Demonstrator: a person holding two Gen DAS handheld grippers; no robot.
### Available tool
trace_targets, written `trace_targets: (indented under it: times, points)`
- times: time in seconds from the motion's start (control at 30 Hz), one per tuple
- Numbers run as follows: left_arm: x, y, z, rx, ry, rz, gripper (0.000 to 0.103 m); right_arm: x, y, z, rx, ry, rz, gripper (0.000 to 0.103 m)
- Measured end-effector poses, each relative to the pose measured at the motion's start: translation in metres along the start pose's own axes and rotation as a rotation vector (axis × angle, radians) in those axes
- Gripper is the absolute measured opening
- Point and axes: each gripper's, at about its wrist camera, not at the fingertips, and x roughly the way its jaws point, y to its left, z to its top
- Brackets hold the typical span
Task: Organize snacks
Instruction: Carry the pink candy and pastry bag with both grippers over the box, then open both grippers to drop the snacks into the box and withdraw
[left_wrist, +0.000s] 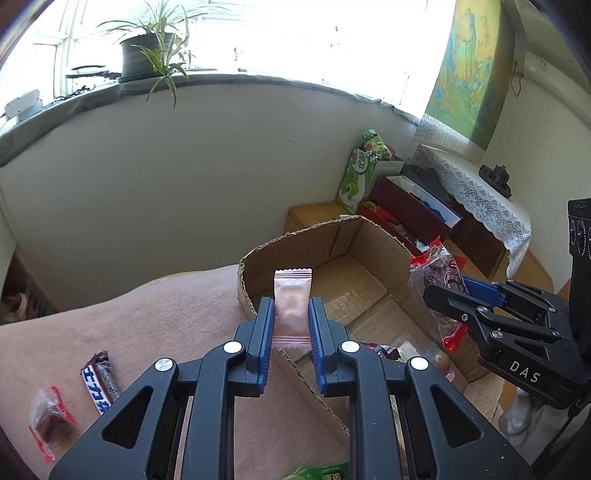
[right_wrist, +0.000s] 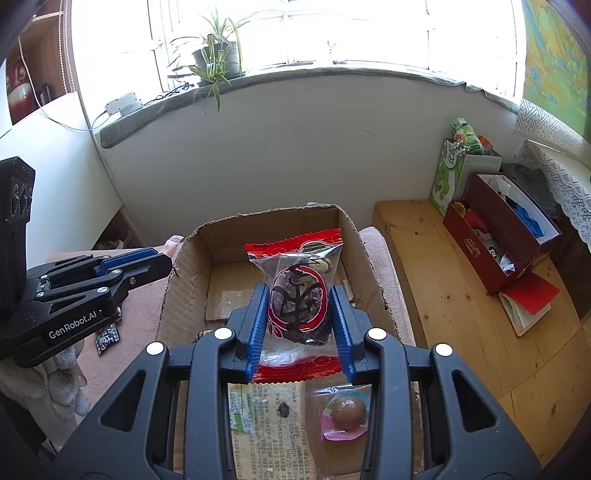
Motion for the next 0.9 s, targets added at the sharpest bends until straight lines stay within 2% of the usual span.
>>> trace_targets:
  times: [0.6, 0.67, 0.77, 0.9]
  points:
    - [0.01, -0.013, 0.006, 0.03, 0.027, -0.016, 0.02, 0.011, -0.009, -0.004, 0.015, 0.02, -0.009, 0.036]
    - [0.01, -0.013, 0.006, 0.029, 0.029, -0.015, 0.031, 0.01, -0.008, -0.005, 0.015, 0.017, -0.014, 0.04]
    - [0.009, -0.014, 0.006, 0.03, 0.026, -0.012, 0.032, 0.007, -0.008, -0.006, 0.013, 0.003, -0.026, 0.065]
    - [0.004, -0.013, 0.005, 0.025, 0.021, -0.011, 0.032, 0.001, -0.008, -0.006, 0.012, -0.009, -0.034, 0.069]
